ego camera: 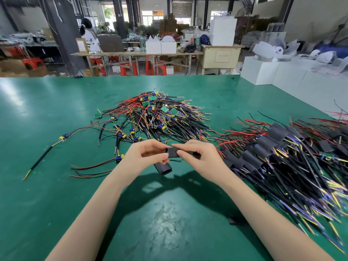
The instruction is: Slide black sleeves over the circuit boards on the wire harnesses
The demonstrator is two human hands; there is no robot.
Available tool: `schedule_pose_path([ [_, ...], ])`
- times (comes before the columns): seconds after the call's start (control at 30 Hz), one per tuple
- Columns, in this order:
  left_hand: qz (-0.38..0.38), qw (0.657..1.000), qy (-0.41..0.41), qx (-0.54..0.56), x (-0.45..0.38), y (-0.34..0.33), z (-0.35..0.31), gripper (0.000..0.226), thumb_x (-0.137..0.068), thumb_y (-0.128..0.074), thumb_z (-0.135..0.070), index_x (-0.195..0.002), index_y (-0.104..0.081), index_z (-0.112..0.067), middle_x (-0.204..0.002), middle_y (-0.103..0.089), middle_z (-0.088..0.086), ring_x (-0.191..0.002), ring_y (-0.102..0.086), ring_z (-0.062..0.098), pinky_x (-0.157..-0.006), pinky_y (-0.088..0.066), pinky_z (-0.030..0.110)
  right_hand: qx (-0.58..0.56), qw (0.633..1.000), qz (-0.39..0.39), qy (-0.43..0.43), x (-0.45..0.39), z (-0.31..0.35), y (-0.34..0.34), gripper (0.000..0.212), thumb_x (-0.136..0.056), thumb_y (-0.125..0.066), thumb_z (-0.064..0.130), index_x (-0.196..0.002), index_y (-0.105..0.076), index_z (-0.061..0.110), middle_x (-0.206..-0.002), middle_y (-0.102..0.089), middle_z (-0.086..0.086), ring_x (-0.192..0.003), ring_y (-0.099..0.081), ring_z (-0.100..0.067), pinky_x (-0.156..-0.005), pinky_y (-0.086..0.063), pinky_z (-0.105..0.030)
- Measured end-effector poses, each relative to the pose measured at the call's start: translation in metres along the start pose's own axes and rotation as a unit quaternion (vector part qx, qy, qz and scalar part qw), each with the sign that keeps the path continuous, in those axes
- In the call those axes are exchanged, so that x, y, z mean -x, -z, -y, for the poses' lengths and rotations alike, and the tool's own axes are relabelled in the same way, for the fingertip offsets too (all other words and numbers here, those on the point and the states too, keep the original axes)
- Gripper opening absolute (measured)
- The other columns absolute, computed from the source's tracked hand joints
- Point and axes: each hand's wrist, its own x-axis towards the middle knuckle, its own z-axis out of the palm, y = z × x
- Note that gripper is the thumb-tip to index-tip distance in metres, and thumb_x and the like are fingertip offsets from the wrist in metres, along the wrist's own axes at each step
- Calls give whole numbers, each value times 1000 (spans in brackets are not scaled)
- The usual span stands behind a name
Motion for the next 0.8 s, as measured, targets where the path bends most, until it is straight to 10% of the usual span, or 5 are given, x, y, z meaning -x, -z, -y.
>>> schedule_pose_path([
  [0.4,-59,998,-11,-12,-1,17,-7,17,-72,-74,-19,-89,-77,-19,-84,-75,8,-73,-70,16,-71,-55,20,227,940,-103,231,-3,21,-8,23,-86,-68,7,-109,-71,5,-90,-70,-7,-80,-65,-26,-72,-51,-34],
  [0.67,-147,988,-51,-6,-2,24,-9,30,-82,-67,-23,-110,-71,-15,-108,-73,3,-103,-67,21,-92,-54,29,282,909,-279,126,41,32,51,17,-90,-64,17,-105,-71,14,-91,-68,1,-78,-63,-14,-69,-51,-28],
  [0.8,-162,986,-40,-7,-3,25,-6,22,-91,-60,-5,-110,-70,-12,-105,-73,5,-97,-66,21,-88,-56,30,437,876,-204,20,85,-1,77,1,-81,-72,15,-81,-71,15,-77,-66,0,-72,-62,-25,-58,-50,-35],
])
